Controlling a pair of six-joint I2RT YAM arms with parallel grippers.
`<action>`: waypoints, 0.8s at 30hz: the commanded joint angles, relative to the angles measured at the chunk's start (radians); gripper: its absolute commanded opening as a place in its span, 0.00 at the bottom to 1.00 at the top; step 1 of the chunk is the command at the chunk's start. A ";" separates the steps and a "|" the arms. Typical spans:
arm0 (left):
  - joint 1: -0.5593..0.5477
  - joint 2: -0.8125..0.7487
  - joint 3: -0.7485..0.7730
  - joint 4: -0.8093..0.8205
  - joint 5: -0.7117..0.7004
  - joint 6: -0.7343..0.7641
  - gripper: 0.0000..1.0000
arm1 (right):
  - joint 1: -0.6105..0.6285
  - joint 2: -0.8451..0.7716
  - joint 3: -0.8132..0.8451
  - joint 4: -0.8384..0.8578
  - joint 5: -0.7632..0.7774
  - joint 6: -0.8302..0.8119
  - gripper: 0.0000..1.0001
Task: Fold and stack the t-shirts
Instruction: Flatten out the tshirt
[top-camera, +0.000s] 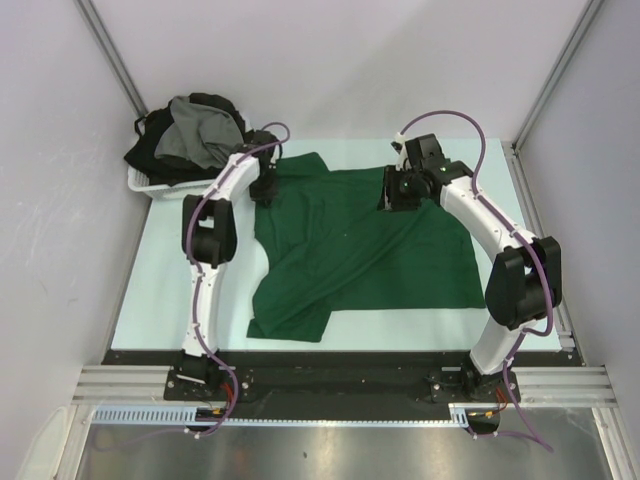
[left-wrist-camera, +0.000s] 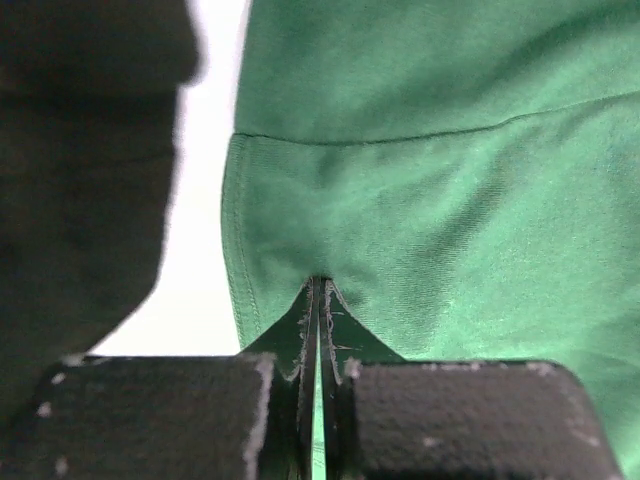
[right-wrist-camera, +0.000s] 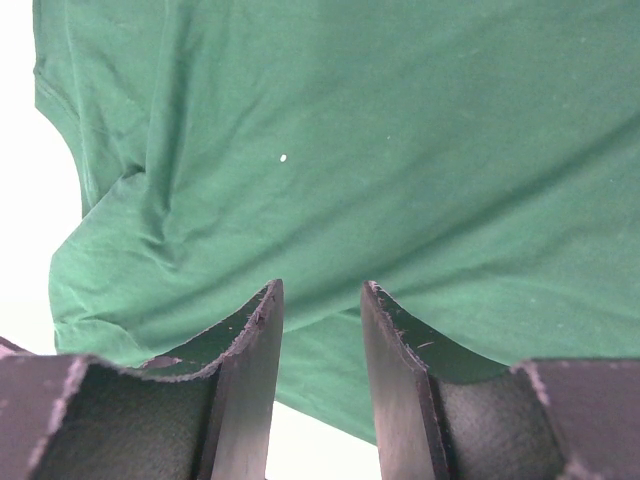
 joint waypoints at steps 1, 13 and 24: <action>-0.074 -0.022 -0.065 -0.026 -0.074 0.051 0.00 | 0.005 -0.029 0.018 0.049 -0.001 0.018 0.42; -0.103 0.045 0.029 -0.046 -0.098 0.058 0.00 | -0.004 -0.046 0.019 0.073 -0.045 0.017 0.42; -0.082 0.148 0.180 0.003 -0.089 0.064 0.00 | 0.008 -0.063 0.024 0.085 -0.056 0.021 0.42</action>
